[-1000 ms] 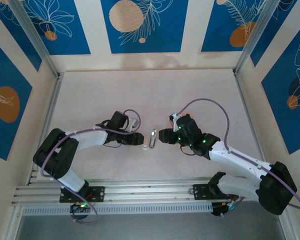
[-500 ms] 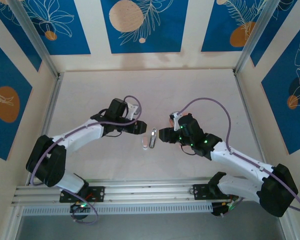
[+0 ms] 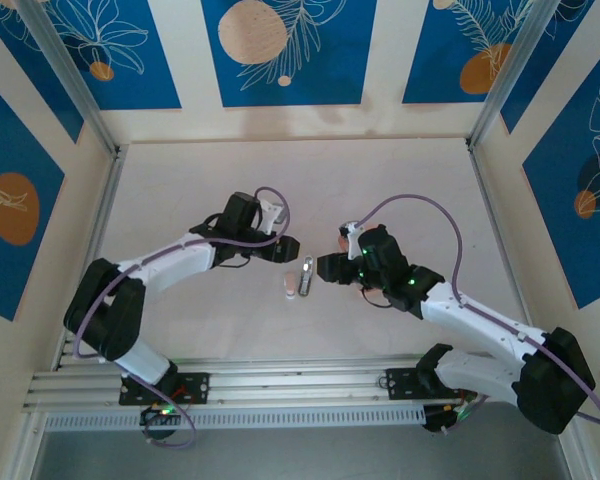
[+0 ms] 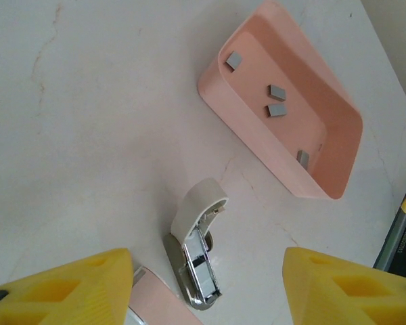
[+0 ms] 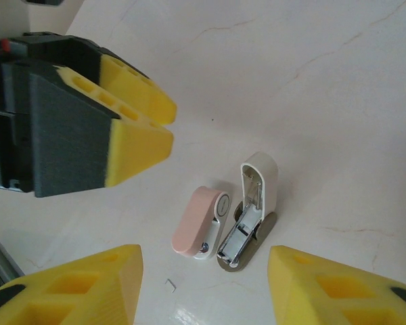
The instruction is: Load the staples into the stapler
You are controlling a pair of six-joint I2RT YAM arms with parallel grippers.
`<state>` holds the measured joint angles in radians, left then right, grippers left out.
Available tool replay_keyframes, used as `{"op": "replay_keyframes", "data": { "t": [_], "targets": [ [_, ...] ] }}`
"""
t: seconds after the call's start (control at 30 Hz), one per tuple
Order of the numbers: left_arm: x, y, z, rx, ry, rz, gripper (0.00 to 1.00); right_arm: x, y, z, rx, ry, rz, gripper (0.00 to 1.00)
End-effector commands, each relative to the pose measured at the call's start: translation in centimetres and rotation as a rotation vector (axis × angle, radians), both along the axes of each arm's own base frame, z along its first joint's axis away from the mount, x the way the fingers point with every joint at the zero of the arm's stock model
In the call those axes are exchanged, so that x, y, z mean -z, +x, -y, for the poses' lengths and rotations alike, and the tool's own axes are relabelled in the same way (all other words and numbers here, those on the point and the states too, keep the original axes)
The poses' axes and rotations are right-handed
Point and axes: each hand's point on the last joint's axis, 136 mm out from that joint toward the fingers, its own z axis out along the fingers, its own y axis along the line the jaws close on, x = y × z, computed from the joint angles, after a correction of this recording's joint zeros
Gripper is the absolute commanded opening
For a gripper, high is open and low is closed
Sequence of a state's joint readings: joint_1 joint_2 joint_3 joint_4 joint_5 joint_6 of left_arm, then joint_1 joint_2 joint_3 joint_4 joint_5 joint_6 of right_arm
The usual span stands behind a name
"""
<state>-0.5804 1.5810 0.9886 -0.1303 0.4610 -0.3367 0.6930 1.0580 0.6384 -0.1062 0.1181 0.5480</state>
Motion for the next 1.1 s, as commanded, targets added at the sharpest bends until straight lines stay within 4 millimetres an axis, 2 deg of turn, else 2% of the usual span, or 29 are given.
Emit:
{"op": "replay_keyframes", "data": {
  "t": [0.0,0.23,0.67,0.93,1.07],
  "targets": [
    [-0.2,0.2,1.6,0.066,-0.04,0.013,0.61,0.1,0.0,-0.7,-0.029,0.024,-0.01,0.52],
    [0.7,0.0,3.0,0.128,-0.066,-0.006,0.61,0.9,-0.1,-0.2,-0.002,0.017,-0.02,0.52],
    [3.1,0.4,6.2,0.297,-0.117,0.007,0.63,1.9,-0.7,2.2,0.076,0.024,-0.055,0.53],
    [2.2,-0.5,8.1,0.412,-0.209,0.003,0.64,1.8,-0.4,3.0,0.101,0.032,-0.052,0.54],
    [1.5,-1.6,7.9,0.46,-0.22,0.022,0.63,1.8,-0.3,3.2,0.104,0.026,-0.052,0.54]
  ]
}}
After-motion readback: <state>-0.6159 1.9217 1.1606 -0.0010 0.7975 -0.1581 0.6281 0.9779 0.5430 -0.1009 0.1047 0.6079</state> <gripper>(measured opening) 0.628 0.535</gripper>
